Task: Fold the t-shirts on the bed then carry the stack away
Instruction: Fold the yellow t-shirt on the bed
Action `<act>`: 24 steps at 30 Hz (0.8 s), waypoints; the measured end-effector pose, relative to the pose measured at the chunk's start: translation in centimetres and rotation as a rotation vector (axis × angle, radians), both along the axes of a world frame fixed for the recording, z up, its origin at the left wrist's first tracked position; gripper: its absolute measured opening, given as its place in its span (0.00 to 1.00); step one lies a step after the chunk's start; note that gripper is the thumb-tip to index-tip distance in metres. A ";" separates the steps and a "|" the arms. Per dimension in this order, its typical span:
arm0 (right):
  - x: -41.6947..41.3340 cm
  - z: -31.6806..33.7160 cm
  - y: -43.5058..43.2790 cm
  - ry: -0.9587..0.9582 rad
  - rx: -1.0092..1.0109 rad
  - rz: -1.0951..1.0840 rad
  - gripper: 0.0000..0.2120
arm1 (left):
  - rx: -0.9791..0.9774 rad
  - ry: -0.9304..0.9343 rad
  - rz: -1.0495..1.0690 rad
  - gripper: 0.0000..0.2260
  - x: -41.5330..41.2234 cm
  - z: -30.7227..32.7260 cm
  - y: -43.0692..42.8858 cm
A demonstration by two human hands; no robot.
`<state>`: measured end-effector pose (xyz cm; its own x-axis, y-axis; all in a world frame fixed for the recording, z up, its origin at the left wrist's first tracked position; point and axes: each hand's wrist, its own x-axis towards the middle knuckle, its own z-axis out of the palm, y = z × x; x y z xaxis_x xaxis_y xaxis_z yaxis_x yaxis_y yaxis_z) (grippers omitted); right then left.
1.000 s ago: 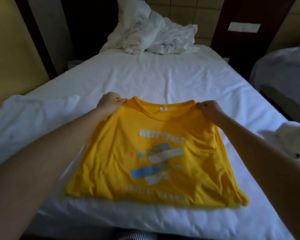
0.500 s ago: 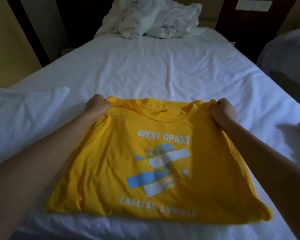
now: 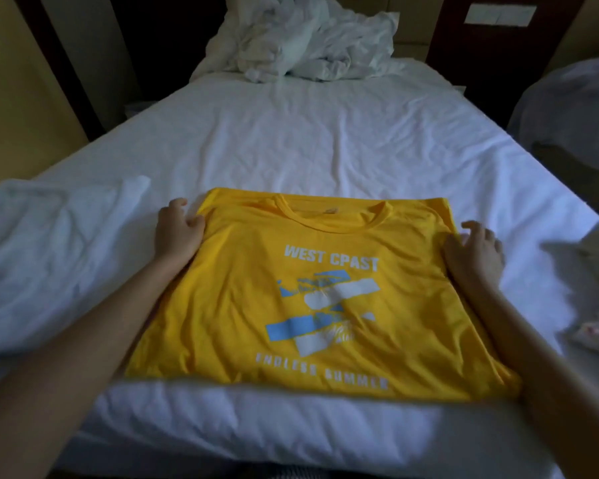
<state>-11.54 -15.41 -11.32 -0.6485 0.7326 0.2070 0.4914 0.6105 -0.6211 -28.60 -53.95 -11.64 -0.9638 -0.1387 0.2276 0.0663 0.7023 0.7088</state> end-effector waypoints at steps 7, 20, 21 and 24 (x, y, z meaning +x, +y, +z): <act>10.1 -0.3 -4.3 -0.029 0.001 -0.034 0.16 | -0.047 -0.056 -0.016 0.17 11.6 0.0 -3.4; 16.6 1.6 -2.7 -0.152 -0.134 0.070 0.04 | 0.111 -0.122 -0.041 0.12 16.7 -0.4 -8.0; 16.9 1.7 -3.0 -0.103 -0.171 0.111 0.03 | 0.119 -0.126 -0.048 0.13 17.0 -0.4 -7.7; 17.4 1.8 -5.0 0.037 -0.231 0.215 0.09 | 0.292 -0.224 -0.053 0.15 17.6 0.0 -7.4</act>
